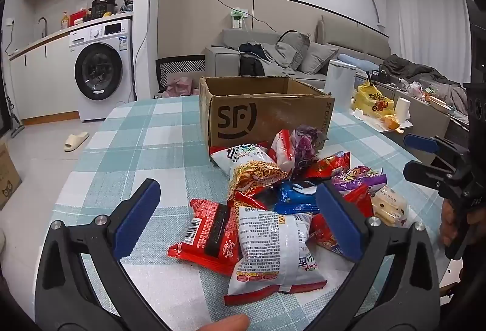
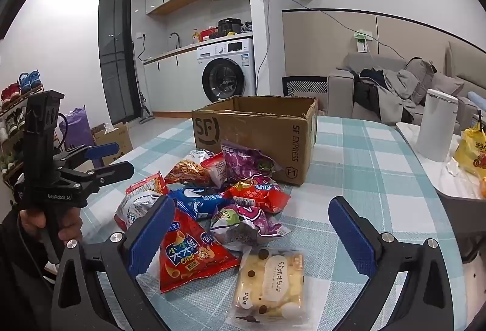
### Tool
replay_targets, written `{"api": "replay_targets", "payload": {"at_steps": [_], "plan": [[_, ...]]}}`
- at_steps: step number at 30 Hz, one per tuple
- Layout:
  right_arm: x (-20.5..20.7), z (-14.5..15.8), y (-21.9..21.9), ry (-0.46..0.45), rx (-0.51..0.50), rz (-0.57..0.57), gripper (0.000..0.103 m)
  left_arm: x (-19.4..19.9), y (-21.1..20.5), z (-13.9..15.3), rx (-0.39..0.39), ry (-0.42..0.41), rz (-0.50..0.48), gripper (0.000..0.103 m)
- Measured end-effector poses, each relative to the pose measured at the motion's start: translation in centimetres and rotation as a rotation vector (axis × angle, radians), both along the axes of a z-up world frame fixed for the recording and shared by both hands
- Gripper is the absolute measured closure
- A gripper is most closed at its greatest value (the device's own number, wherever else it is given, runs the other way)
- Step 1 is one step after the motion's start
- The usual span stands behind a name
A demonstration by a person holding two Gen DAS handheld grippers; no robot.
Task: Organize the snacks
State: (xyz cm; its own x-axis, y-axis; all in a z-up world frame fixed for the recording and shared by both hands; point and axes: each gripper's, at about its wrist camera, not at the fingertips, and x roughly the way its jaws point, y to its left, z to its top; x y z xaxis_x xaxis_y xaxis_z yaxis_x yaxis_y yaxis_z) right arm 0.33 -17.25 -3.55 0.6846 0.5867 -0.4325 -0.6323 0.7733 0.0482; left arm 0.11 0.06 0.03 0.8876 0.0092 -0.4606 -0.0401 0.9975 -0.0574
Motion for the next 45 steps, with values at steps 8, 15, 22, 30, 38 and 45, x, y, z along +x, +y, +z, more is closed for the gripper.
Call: {"api": "replay_targets", "payload": {"at_steps": [8,15,22,30,38,45], "plan": [[0.04,-0.06,0.16,0.010,-0.002,0.010,0.000,-0.27,-0.06,0.01,-0.005,-0.016,-0.009,0.001],[0.02,-0.10,0.20,0.012,-0.007,0.003,0.000,-0.28,0.02,0.01,-0.004,-0.019,-0.014,0.001],[-0.19,-0.36,0.47,0.008,-0.003,0.012,0.000,-0.22,-0.19,-0.12,-0.004,-0.024,-0.009,0.001],[0.13,-0.23,0.44,0.024,-0.011,0.017,0.000,-0.61,0.02,0.28,-0.004,-0.032,-0.013,0.001],[0.01,-0.28,0.35,0.020,-0.007,0.025,0.000,-0.58,-0.08,0.27,-0.001,-0.033,-0.015,0.001],[0.37,-0.30,0.30,0.035,-0.008,0.005,0.000,-0.58,-0.32,0.27,0.008,-0.033,-0.031,0.001]]}}
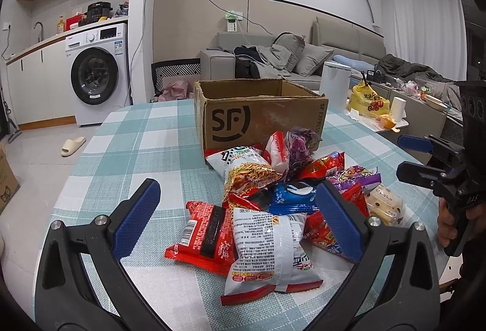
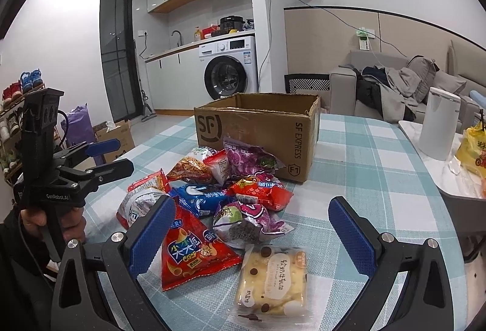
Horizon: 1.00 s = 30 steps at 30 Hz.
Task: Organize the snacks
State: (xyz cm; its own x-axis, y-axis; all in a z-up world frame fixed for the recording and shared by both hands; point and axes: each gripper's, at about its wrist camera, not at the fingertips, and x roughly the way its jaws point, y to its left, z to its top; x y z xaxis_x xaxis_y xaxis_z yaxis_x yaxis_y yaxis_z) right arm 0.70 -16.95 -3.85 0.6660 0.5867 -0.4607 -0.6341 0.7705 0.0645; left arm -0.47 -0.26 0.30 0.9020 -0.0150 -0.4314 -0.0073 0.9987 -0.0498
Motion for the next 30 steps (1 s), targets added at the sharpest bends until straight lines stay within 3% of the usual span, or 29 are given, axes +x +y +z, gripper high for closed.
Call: {"api": "replay_targets", "payload": {"at_steps": [30], "plan": [[0.33,-0.21,0.09,0.014,-0.013,-0.022,0.000,0.22,-0.31,-0.25,0.010,0.010,-0.001,0.001]]}}
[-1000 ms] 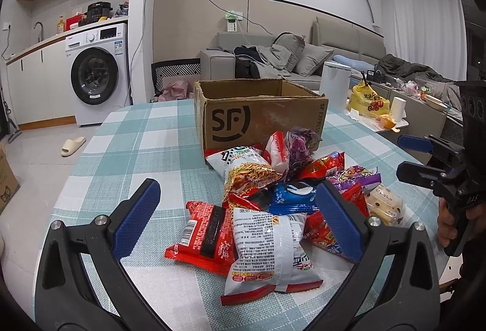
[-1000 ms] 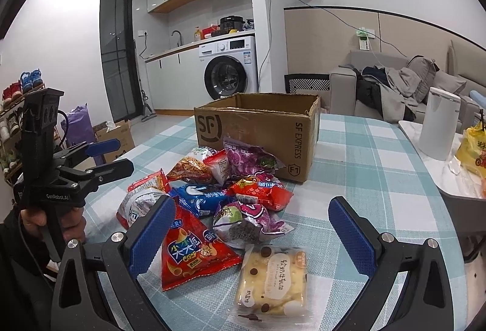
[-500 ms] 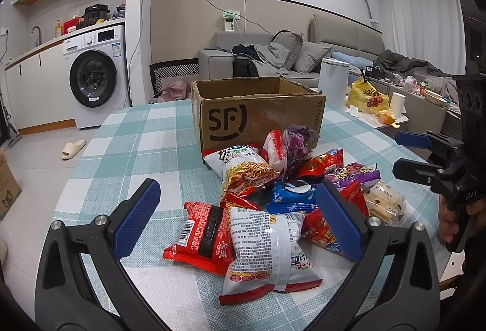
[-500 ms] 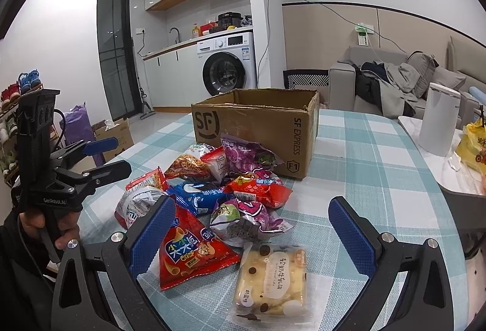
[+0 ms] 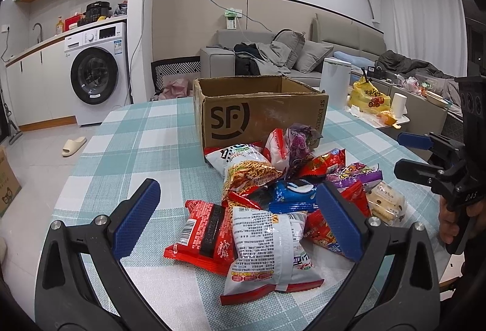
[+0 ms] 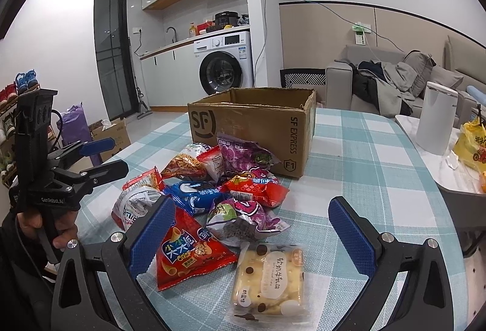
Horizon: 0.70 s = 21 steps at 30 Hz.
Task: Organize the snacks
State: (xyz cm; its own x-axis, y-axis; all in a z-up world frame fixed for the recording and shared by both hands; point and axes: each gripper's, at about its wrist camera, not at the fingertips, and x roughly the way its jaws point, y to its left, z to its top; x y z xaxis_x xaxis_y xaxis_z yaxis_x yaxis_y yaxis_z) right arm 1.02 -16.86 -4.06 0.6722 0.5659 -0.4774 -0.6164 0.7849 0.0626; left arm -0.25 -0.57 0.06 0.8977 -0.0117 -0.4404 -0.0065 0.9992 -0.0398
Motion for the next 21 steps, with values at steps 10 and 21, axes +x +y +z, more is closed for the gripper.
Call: {"api": "replay_targets", "payload": {"at_steps": [10,21], "plan": [[0.5,-0.1,-0.4,0.026,0.011,-0.022,0.000,0.4,0.3,-0.3,0.002,0.018,0.017,0.001],[1.2,-0.4,-0.4,0.088,-0.018,-0.057,0.000,0.7,0.7,-0.4,-0.029,0.044,0.023,0.001]]}}
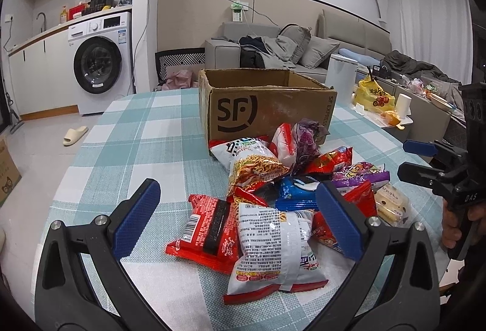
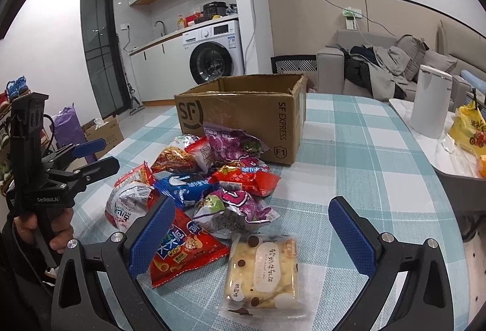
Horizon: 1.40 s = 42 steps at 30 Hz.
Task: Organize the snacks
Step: 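Grasp the white noodle bag with the left gripper while the right grasps the cream bread pack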
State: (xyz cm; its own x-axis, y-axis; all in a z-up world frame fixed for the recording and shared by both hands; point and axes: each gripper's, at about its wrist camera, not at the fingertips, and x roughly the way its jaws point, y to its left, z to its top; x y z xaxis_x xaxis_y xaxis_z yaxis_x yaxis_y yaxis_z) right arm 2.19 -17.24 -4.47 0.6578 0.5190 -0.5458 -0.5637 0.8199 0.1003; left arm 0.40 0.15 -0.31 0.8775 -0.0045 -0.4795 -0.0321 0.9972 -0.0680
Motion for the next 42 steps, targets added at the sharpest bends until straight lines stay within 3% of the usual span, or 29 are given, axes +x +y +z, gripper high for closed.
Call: {"api": "replay_targets", "payload": {"at_steps": [4,20,32,42], "plan": [[0.3,-0.2,-0.1,0.042,-0.028,-0.023,0.000,0.5,0.1,-0.2,-0.027,0.040,-0.004,0.001],[0.5,-3.0,-0.5,0.191,-0.092,-0.034,0.001,1.7,-1.2,-2.4,-0.017,0.216,-0.051,0.001],[1.0,-4.2,0.0,0.266,-0.141,-0.028,0.013,3.1,-2.0,-3.4,-0.006,0.296,-0.081,0.001],[0.6,-4.7,1.0,0.254,-0.215,-0.017,0.024,3.8,-2.4,-3.9,0.015,0.329,-0.094,0.003]]}}
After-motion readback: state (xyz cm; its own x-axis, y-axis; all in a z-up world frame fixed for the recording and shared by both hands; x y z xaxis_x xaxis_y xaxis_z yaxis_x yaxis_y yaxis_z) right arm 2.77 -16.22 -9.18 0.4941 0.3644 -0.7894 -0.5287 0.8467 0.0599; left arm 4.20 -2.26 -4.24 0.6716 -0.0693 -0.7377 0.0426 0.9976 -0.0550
